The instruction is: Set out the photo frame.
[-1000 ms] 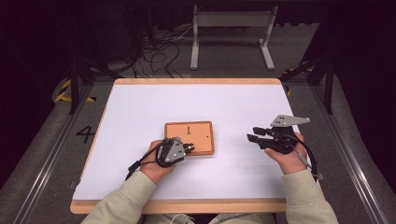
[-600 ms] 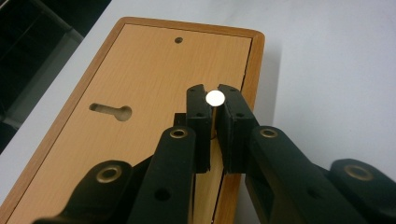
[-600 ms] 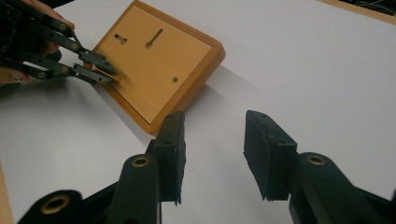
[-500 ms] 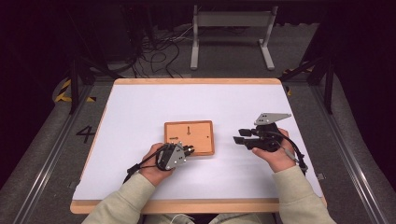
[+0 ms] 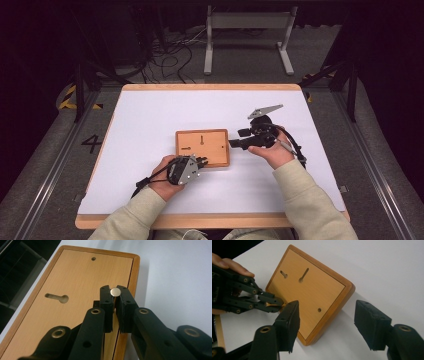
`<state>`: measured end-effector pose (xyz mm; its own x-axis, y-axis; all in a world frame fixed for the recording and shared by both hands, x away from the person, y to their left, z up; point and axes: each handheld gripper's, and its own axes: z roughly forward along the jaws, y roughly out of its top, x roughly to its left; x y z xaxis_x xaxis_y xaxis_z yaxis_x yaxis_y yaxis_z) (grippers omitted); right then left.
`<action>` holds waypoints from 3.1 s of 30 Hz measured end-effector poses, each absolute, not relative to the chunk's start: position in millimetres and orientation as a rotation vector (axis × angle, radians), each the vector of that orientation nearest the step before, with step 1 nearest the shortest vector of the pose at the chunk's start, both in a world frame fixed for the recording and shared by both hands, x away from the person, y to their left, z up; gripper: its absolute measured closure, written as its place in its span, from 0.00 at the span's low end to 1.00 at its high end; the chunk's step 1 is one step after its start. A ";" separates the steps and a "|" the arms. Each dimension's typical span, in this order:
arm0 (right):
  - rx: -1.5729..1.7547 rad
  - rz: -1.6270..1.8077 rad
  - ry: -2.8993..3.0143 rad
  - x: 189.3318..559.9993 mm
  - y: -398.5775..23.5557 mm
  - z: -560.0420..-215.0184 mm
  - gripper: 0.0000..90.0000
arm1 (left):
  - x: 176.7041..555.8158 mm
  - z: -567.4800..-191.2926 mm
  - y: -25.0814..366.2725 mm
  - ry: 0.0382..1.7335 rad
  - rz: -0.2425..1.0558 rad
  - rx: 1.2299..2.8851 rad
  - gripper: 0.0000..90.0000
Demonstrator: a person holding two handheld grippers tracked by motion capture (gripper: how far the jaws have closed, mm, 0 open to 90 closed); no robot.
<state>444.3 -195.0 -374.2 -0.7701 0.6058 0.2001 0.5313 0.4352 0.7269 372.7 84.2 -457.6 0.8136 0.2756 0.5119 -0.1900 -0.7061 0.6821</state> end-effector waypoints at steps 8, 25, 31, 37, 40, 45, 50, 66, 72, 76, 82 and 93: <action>1.084 1.192 2.633 467.1 -174.8 -383.6 0.34 | 372.2 -458.2 84.1 0.059 0.772 2.223 0.93; 1.225 1.193 2.743 497.8 -148.2 -422.5 0.25 | 371.2 -459.0 84.7 0.053 0.785 2.221 0.93; 1.241 1.223 2.783 502.0 -142.5 -430.1 0.25 | 371.7 -459.1 85.1 0.058 0.779 2.219 0.93; 1.206 1.237 2.824 502.7 -143.1 -430.7 0.31 | 373.8 -456.4 86.1 0.108 0.717 2.224 0.92; 1.187 1.242 2.830 501.9 -145.8 -429.1 0.33 | 372.8 -452.9 90.7 0.175 0.616 2.227 0.76; 1.145 1.232 2.827 498.4 -146.1 -425.4 0.34 | 367.1 -446.1 106.6 0.244 0.521 2.201 0.66; 1.090 1.225 2.818 492.8 -147.3 -420.1 0.37 | 363.5 -445.6 122.9 0.333 0.441 2.202 0.51; 0.841 1.171 2.761 461.3 -150.8 -400.7 0.48 | 348.8 -437.2 173.3 0.474 0.362 2.102 0.44; 0.717 1.136 2.739 443.6 -152.2 -393.3 0.53 | 352.4 -439.8 186.9 0.534 0.367 2.070 0.45; 0.620 1.097 2.722 430.7 -152.7 -389.0 0.56 | 355.2 -442.0 190.6 0.558 0.360 2.056 0.45; 0.553 1.126 2.714 412.4 -157.6 -386.8 0.64 | 357.8 -443.6 193.3 0.563 0.334 2.045 0.44; 0.461 1.138 2.671 379.8 -161.3 -387.2 0.66 | 363.0 -446.9 200.8 0.602 0.303 2.017 0.41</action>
<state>379.8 -161.3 -387.2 -0.9310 0.3597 -0.0622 0.2044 0.6548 0.7277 363.0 200.8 -446.9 0.8468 0.5308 -0.0344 0.2890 -0.4048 0.8675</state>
